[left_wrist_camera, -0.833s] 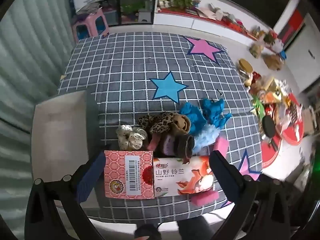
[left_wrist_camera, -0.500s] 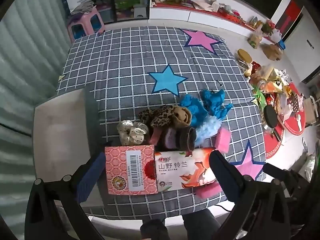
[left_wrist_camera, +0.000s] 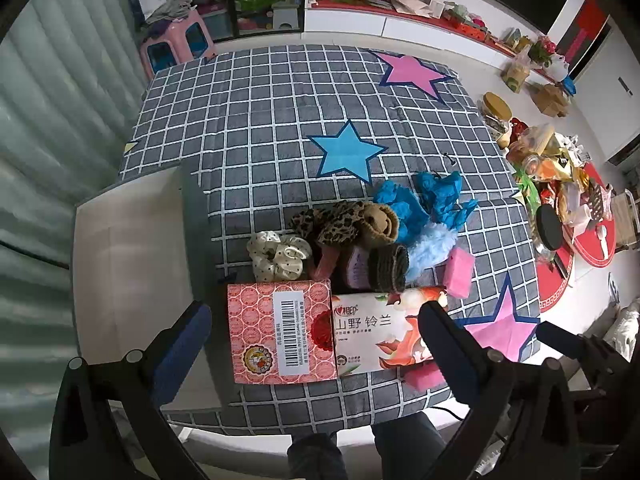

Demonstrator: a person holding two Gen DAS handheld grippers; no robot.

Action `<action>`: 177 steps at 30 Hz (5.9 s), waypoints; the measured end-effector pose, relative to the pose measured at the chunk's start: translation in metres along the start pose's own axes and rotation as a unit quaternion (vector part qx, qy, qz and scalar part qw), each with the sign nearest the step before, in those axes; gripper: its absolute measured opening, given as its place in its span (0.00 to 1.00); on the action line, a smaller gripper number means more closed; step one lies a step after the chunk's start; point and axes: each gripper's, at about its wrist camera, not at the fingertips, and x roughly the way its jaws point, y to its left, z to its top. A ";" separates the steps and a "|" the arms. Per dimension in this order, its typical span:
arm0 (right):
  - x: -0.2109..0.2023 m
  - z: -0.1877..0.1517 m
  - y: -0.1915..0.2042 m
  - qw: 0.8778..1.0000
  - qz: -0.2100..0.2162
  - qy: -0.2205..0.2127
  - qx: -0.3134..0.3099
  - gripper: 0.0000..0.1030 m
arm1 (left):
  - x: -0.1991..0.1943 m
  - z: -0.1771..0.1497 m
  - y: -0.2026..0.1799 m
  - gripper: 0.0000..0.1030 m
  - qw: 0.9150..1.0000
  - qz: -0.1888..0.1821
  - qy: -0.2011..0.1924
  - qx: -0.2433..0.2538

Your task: Organize soft objects

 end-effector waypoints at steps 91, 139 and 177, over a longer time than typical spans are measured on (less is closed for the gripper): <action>0.030 0.024 -0.044 0.999 -0.011 0.041 0.009 1.00 | 0.052 0.041 -0.018 1.00 0.997 0.024 0.065 -0.021; 0.188 0.069 -0.117 0.989 -0.071 0.119 0.042 0.86 | 0.184 0.134 -0.167 0.99 0.982 0.017 0.093 0.161; 0.077 0.057 -0.192 0.994 0.005 0.038 0.101 0.46 | 0.183 0.100 -0.211 0.22 0.978 -0.028 0.094 0.182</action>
